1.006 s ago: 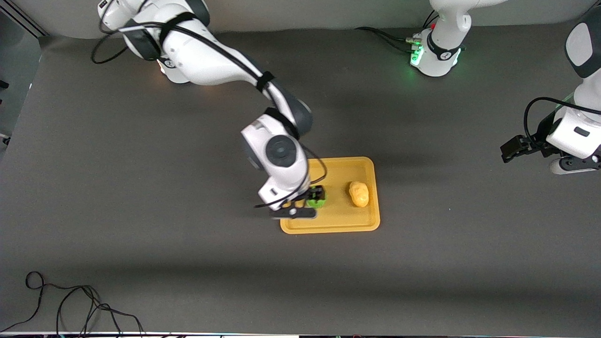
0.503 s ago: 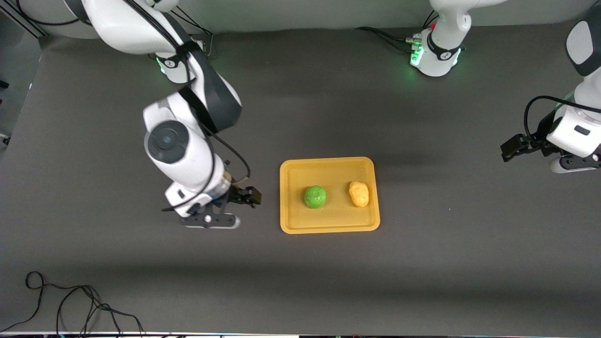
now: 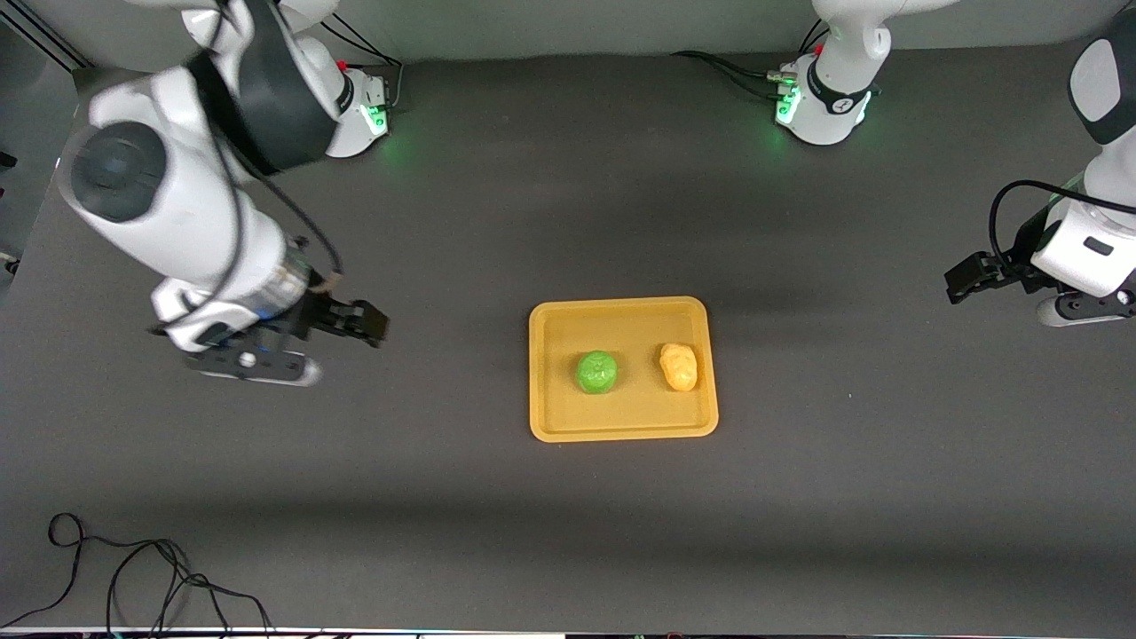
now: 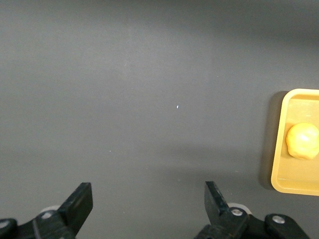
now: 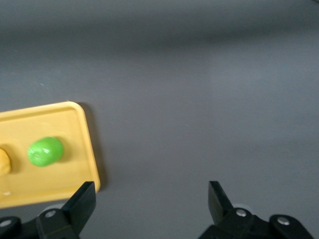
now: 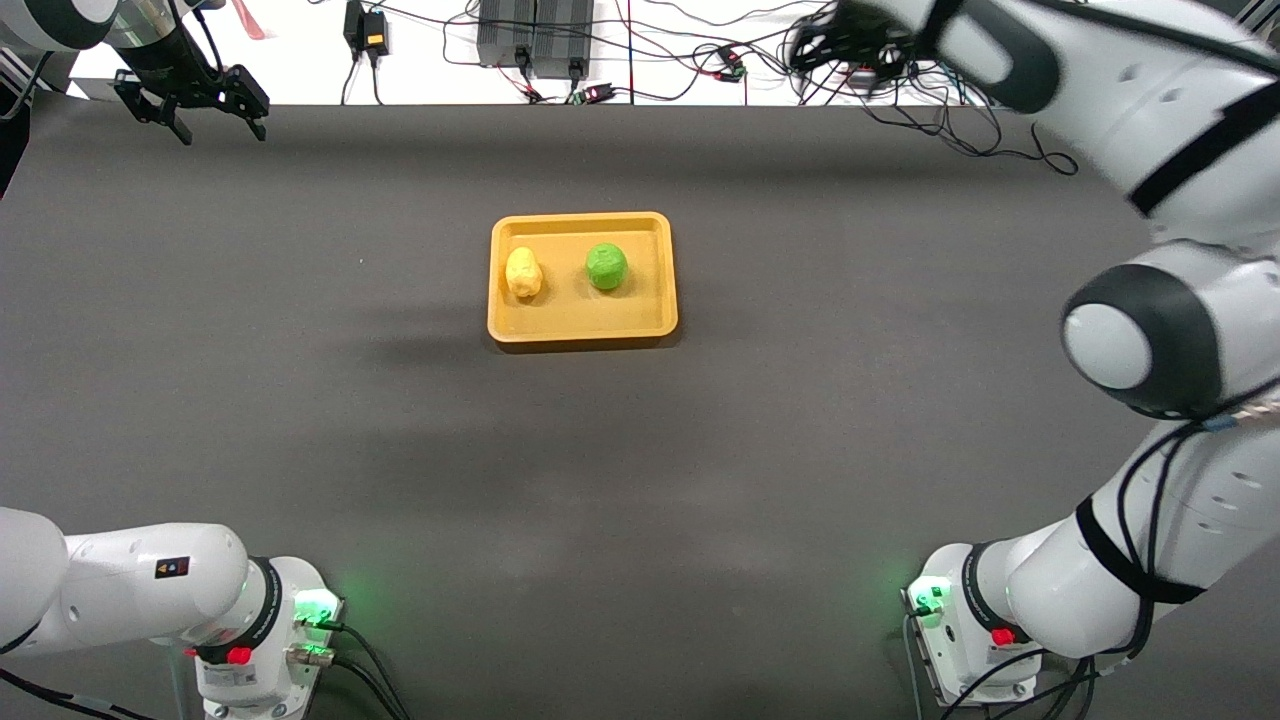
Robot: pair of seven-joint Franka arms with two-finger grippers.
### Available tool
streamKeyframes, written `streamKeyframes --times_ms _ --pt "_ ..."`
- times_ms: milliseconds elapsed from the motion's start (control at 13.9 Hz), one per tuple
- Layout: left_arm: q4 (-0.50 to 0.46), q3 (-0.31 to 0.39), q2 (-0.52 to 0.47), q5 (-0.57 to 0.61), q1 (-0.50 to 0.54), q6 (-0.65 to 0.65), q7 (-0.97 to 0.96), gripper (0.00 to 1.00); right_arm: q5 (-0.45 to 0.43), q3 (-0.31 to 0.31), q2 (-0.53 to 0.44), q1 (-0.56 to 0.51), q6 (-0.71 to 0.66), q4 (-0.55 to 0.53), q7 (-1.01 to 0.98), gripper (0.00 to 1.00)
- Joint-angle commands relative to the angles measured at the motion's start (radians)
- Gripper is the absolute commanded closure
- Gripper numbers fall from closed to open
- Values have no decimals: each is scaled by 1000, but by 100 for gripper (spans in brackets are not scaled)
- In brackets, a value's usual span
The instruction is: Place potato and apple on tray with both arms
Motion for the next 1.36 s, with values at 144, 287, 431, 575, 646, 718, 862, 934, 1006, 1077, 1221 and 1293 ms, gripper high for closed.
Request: streamKeyframes --times_ms 144,287,431,575,646,718,862,934,1006,1077,1221,1293 --pt "37 -4 -10 -13 4 -46 -10 0 13 68 -197 -181 -19 -132 -84 0" --pt "48 -5 -12 -11 0 -59 -43 0 4 111 -265 -232 -62 -180 -159 0" --pt "62 -5 -10 -11 1 -53 -31 0 -7 134 -329 -305 -74 -233 -182 0" --pt "72 -5 -12 -11 4 -47 -27 0 -8 137 -366 -357 -73 -269 -239 0" --pt "74 -5 -12 -11 4 -45 -27 0 -8 139 -377 -382 -71 -292 -292 0" --pt "74 -5 -12 -11 3 -44 -27 0 -8 139 -382 -403 -65 -310 -331 0" --pt "77 -5 -12 -11 0 -42 -27 0 -10 139 -382 -424 -65 -315 -365 0" --pt "79 -5 -12 -8 -2 -43 -27 0 -10 138 -385 -427 -63 -317 -418 0" --pt "77 -7 -12 -5 -2 -47 -27 0 -12 139 -385 -434 -62 -323 -429 0" --pt "79 -7 -12 -5 -2 -50 -27 0 -13 139 -388 -434 -59 -324 -428 0" --pt "79 -7 -15 -3 -2 -57 -27 0 -13 139 -386 -436 -44 -329 -428 0" --pt "89 -7 -15 -3 -2 -60 -25 0 -13 139 -388 -434 -34 -339 -428 0"
